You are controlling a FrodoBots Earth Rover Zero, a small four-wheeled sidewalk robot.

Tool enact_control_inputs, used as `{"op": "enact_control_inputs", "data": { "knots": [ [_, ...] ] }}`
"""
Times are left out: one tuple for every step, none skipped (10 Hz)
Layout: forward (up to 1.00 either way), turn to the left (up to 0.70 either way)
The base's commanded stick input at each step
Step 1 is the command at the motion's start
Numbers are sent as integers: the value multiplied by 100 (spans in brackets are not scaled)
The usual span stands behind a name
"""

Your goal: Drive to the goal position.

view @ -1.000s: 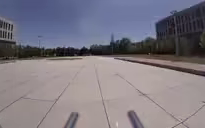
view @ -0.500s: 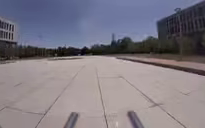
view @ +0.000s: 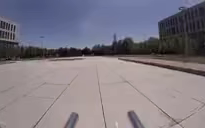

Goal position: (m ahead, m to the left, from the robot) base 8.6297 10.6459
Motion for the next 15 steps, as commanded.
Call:
{"op": "enact_control_inputs", "data": {
  "knots": [
    [70, 36],
    [70, 36],
    [70, 36],
    [70, 36],
    [70, 36],
    [70, 36],
    [70, 36],
    [70, 36],
    [70, 36],
    [70, 35],
    [70, 35],
    [70, 35],
    [70, 26],
    [70, 7],
    [70, 1]
  ]
}}
